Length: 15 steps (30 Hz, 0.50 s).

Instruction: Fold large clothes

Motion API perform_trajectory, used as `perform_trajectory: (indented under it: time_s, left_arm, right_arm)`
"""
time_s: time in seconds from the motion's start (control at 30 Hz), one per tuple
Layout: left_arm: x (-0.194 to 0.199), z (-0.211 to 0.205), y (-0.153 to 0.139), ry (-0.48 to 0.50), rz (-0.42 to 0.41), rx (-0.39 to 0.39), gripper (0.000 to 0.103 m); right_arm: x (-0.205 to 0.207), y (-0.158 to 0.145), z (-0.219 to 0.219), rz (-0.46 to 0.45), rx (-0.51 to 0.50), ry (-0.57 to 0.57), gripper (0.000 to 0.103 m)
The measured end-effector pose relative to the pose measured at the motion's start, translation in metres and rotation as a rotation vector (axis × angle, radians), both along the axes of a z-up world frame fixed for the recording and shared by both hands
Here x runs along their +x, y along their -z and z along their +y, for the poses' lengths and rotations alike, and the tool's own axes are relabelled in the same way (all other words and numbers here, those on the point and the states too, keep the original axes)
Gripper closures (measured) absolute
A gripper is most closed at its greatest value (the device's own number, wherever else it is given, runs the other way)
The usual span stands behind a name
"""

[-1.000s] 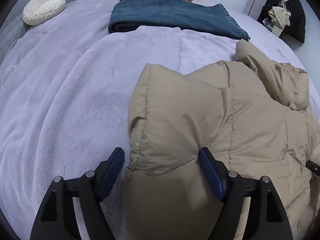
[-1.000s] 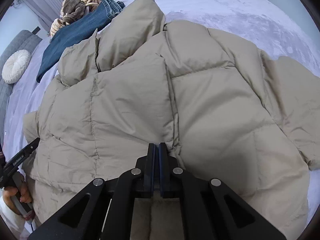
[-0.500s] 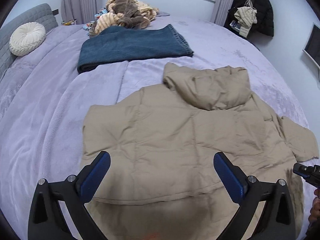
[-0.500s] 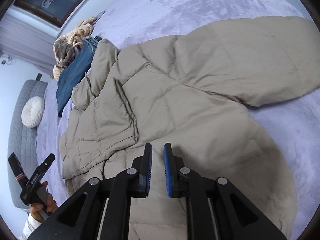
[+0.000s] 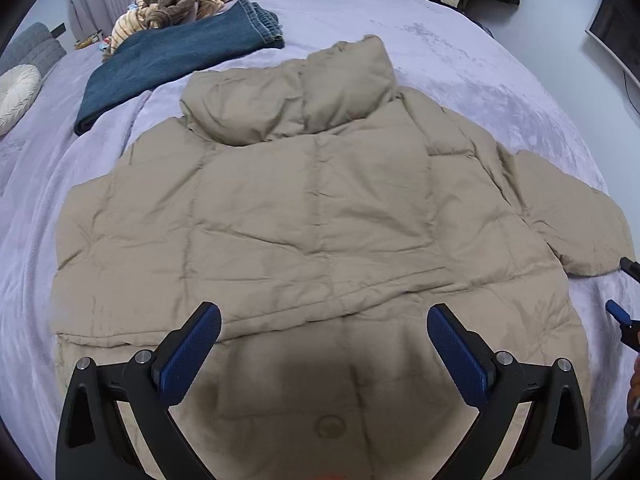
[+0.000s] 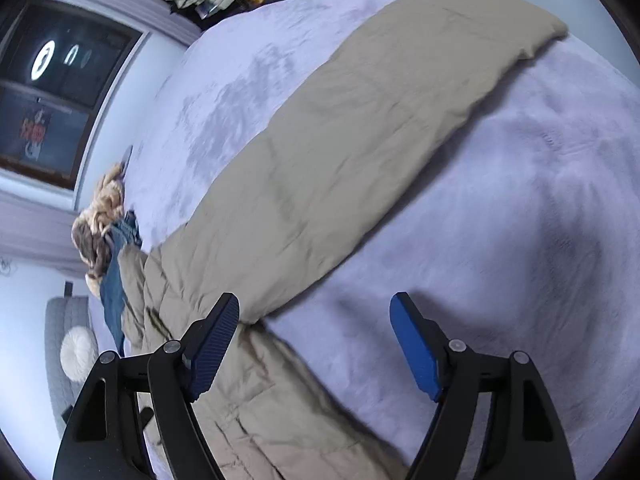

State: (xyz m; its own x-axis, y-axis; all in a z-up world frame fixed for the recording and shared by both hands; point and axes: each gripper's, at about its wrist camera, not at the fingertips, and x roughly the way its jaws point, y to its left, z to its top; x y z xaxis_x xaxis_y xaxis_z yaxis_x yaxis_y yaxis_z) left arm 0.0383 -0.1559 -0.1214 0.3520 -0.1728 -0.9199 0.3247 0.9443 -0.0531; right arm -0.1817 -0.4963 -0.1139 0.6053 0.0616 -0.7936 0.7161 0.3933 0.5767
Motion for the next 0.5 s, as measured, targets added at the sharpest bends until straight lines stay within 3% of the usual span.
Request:
perform_trajectory:
  time_s: [0.17, 0.33, 0.37, 0.4, 0.5]
  left_arm:
    - [-0.017, -0.038, -0.003, 0.025, 0.004, 0.005, 0.000]
    - [-0.029, -0.067, -0.004, 0.024, 0.009, 0.008, 0.000]
    - [-0.031, -0.072, -0.004, 0.021, 0.010, 0.008, 0.000]
    - [-0.032, -0.075, -0.005, 0.017, 0.011, 0.007, 0.000]
    - [-0.035, -0.081, -0.007, 0.007, 0.015, 0.007, 0.000]
  right_arm:
    - [-0.014, 0.019, -0.056, -0.084, 0.098, 0.119, 0.014]
    - [-0.004, 0.022, -0.094, -0.163, 0.115, 0.151, 0.013]
    - [-0.002, 0.022, -0.100, -0.179, 0.118, 0.155, 0.010]
    - [0.002, 0.023, -0.106, -0.208, 0.134, 0.159, 0.000]
    - [0.010, 0.025, -0.122, -0.246, 0.161, 0.189, 0.000]
